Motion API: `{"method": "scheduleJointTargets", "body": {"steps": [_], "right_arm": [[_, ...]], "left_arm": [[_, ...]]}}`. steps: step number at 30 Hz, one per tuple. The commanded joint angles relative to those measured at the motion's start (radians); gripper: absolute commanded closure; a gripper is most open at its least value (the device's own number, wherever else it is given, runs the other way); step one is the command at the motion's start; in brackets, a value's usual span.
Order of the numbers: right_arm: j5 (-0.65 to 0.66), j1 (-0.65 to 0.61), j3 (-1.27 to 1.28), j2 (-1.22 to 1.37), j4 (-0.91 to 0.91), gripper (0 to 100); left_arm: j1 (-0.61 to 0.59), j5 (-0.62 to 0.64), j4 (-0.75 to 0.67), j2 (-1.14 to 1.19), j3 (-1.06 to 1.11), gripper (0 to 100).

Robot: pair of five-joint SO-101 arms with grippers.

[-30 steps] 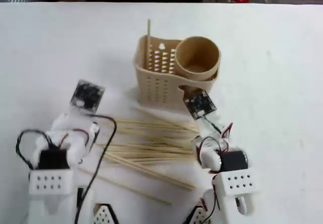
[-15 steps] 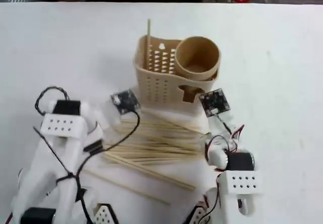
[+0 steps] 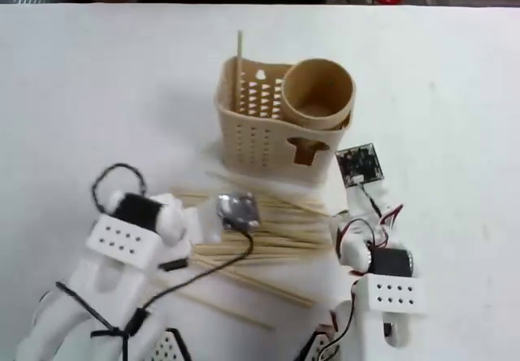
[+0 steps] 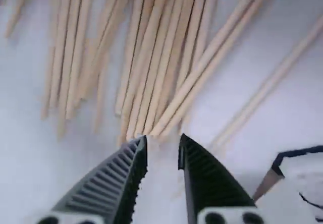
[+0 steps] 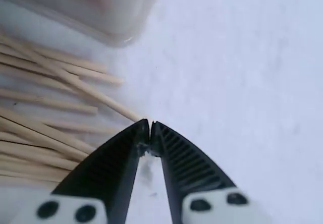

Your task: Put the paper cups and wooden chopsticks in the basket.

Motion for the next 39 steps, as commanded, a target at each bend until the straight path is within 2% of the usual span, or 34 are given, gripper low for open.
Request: {"method": "scheduleJointTargets", "body": {"steps": [1,5,9,16,24,30,35,37,39], "right_arm": [[-0.012,0.008,-0.006,-0.013,-0.031,98.1],[-0.012,0.01,-0.006,-0.013,-0.033,98.1],[-0.012,0.01,-0.006,-0.013,-0.035,98.1],[-0.012,0.01,-0.006,-0.013,-0.035,98.1],[-0.012,0.01,-0.006,-0.013,-0.035,98.1],[-0.012,0.01,-0.006,-0.013,-0.033,98.1],[-0.012,0.007,-0.006,-0.013,-0.033,98.1],[-0.012,0.005,-0.006,-0.013,-0.035,98.1],[-0.012,0.007,-0.006,-0.013,-0.035,98.1]], "left_arm": [[0.143,0.043,-0.077,-0.021,0.017,88],[0.232,0.043,-0.157,-0.021,0.098,88],[0.252,0.04,-0.273,-0.016,0.199,88],[0.246,0.049,-0.333,-0.015,0.249,88],[0.243,0.164,-0.41,-0.013,0.282,88],[0.142,0.258,-0.457,-0.013,0.258,88],[0.119,0.267,-0.448,-0.016,0.253,88],[0.125,0.264,-0.402,-0.022,0.226,88],[0.13,0.258,-0.293,-0.022,0.164,88]]}}
